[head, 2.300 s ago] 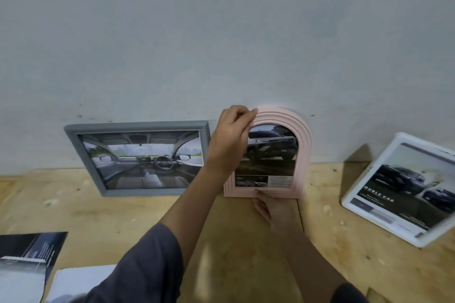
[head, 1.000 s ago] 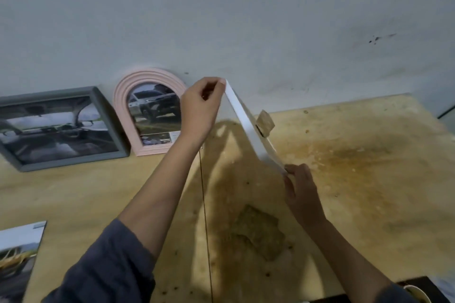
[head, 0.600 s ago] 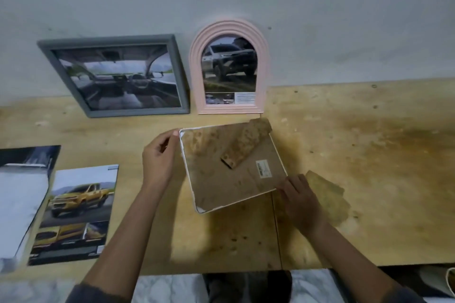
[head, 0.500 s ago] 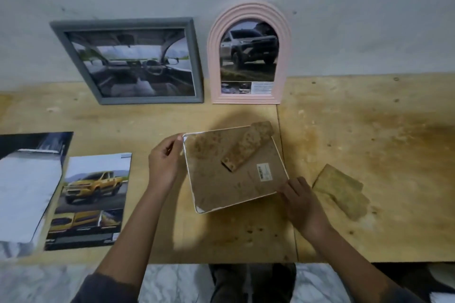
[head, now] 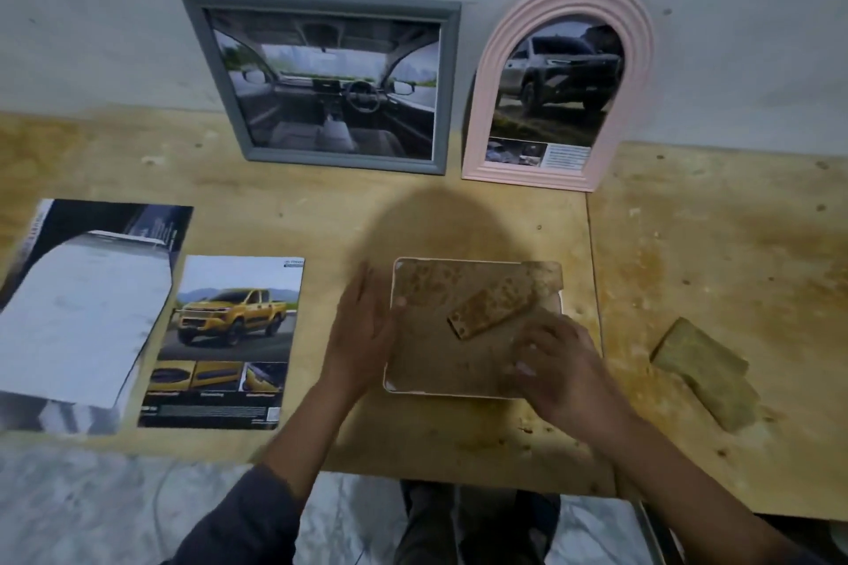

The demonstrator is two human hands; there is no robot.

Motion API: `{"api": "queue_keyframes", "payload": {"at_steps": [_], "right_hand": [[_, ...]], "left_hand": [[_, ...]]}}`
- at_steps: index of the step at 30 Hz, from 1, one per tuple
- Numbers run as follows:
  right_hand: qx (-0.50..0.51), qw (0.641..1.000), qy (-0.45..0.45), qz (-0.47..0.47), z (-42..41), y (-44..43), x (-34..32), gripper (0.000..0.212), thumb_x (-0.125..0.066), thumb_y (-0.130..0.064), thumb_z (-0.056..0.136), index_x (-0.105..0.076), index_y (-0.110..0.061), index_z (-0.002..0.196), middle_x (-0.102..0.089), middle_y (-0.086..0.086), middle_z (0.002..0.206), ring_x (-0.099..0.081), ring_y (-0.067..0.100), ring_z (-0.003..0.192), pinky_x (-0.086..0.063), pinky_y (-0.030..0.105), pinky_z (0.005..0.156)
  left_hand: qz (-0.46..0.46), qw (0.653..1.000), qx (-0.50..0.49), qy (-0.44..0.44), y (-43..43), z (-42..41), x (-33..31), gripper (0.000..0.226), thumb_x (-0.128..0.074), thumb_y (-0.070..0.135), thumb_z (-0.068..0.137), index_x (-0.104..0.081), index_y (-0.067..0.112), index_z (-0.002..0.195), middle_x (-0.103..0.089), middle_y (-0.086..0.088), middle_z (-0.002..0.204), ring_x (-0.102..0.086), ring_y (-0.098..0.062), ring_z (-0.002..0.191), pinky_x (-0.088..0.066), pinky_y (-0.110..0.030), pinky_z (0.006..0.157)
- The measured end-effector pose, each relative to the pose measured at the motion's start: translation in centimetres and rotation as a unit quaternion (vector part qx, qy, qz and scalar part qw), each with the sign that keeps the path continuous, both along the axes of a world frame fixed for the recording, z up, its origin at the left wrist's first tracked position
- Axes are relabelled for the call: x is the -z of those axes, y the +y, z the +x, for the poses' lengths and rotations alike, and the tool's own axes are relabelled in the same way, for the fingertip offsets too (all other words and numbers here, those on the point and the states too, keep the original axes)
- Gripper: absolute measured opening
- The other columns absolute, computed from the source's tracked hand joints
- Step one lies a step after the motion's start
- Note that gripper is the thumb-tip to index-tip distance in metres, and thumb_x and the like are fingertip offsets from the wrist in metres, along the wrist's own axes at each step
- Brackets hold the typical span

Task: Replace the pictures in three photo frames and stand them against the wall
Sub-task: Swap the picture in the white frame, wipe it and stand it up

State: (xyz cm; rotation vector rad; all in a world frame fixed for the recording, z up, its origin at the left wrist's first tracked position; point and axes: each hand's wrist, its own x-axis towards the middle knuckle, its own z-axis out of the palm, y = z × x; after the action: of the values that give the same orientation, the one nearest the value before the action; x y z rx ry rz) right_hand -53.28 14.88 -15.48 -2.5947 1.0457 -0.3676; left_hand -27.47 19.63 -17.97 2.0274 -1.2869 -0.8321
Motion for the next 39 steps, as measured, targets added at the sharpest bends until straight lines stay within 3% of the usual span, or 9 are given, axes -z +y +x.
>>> {"api": "queue_keyframes", "payload": {"at_steps": [3, 5, 8, 12, 18, 23, 29, 35, 39], "right_hand": [[-0.027, 0.996, 0.046, 0.065, 7.7, -3.9, -0.8, 0.036, -0.046, -0.038, 0.086, -0.066, -0.019, 0.110, -0.063, 0.005, 0.115, -0.053, 0.027, 0.112, -0.042, 0.041, 0.095], [-0.060, 0.982, 0.131, 0.121, 12.0, -5.4, -0.9, 0.052, -0.052, -0.041, 0.086, -0.048, -0.021, 0.133, -0.044, 0.007, 0.138, -0.036, 0.028, 0.130, -0.033, 0.043, 0.104], [-0.093, 0.962, 0.227, 0.120, 14.3, -6.8, -0.8, 0.077, -0.064, -0.048, 0.078, -0.029, -0.026, 0.142, -0.024, 0.003, 0.150, -0.022, 0.027, 0.137, -0.028, 0.045, 0.106], [-0.142, 0.936, 0.311, 0.085, 14.8, -7.9, -1.5, 0.098, -0.077, -0.053, 0.061, -0.027, -0.026, 0.141, -0.027, 0.004, 0.145, -0.031, 0.028, 0.129, -0.036, 0.044, 0.100], [-0.177, 0.923, 0.342, -0.002, 17.7, -8.2, -2.2, 0.082, -0.080, -0.031, 0.065, -0.036, -0.011, 0.131, -0.026, 0.011, 0.142, -0.030, 0.030, 0.124, -0.036, 0.042, 0.095], [-0.202, 0.901, 0.381, 0.041, 18.2, -8.9, -2.2, 0.096, -0.086, -0.049, 0.048, -0.042, -0.016, 0.127, -0.038, 0.008, 0.131, -0.036, 0.027, 0.117, -0.036, 0.039, 0.092], [-0.225, 0.898, 0.362, 0.107, 18.6, -9.2, -3.0, 0.061, -0.086, -0.042, 0.054, -0.043, -0.020, 0.092, -0.043, 0.004, 0.107, -0.038, 0.019, 0.094, -0.036, 0.034, 0.077], [-0.202, 0.897, 0.330, 0.215, 18.9, -9.8, -3.8, 0.055, -0.078, -0.045, 0.067, -0.053, -0.016, 0.107, -0.036, -0.001, 0.099, -0.036, 0.016, 0.090, -0.033, 0.030, 0.076], [-0.183, 0.895, 0.333, 0.232, 19.0, -9.8, -3.7, 0.037, -0.070, -0.039, 0.076, -0.055, -0.010, 0.093, -0.044, 0.002, 0.095, -0.046, 0.019, 0.084, -0.040, 0.033, 0.070]], "left_hand": [[0.026, 0.999, -0.035, 0.025, 4.9, -1.6, -0.6, 0.102, -0.048, 0.073, 0.069, -0.004, 0.027, 0.148, -0.010, 0.006, 0.157, -0.016, -0.008, 0.141, -0.020, -0.030, 0.114], [0.058, 0.998, -0.020, -0.004, 7.0, -2.8, -0.3, 0.113, -0.046, 0.081, 0.060, 0.005, 0.028, 0.146, -0.003, 0.006, 0.157, -0.009, -0.009, 0.143, -0.017, -0.030, 0.115], [0.065, 0.995, 0.013, -0.071, 8.0, -3.8, 1.3, 0.109, -0.021, 0.094, 0.060, 0.011, 0.028, 0.142, 0.011, 0.010, 0.154, 0.006, -0.006, 0.142, -0.003, -0.033, 0.118], [0.059, 0.987, 0.017, -0.146, 8.2, -4.2, 2.9, 0.094, -0.009, 0.082, 0.076, -0.001, 0.019, 0.146, 0.000, 0.007, 0.153, -0.001, -0.011, 0.143, -0.004, -0.035, 0.118], [0.039, 0.990, -0.009, -0.134, 8.0, -4.5, 2.9, 0.087, -0.007, 0.079, 0.079, -0.002, 0.022, 0.144, -0.001, 0.010, 0.152, -0.001, -0.009, 0.144, 0.004, -0.025, 0.115], [0.045, 0.990, 0.004, -0.133, 8.4, -4.4, 3.2, 0.087, -0.007, 0.080, 0.077, 0.001, 0.026, 0.144, 0.006, 0.012, 0.152, 0.005, -0.004, 0.143, 0.008, -0.021, 0.114], [0.025, 0.991, -0.006, -0.134, 8.5, -4.4, 3.1, 0.089, -0.013, 0.079, 0.078, -0.013, 0.022, 0.147, -0.003, 0.010, 0.154, -0.002, -0.005, 0.143, 0.005, -0.021, 0.115], [0.014, 0.994, -0.018, -0.106, 8.4, -4.3, 3.0, 0.086, -0.018, 0.083, 0.074, -0.011, 0.031, 0.142, -0.007, 0.012, 0.152, -0.007, -0.006, 0.144, -0.004, -0.027, 0.117], [-0.006, 0.995, -0.037, -0.092, 8.4, -4.3, 2.9, 0.087, -0.027, 0.082, 0.074, -0.020, 0.027, 0.142, -0.015, 0.011, 0.152, -0.015, -0.008, 0.142, -0.011, -0.031, 0.115]]}}
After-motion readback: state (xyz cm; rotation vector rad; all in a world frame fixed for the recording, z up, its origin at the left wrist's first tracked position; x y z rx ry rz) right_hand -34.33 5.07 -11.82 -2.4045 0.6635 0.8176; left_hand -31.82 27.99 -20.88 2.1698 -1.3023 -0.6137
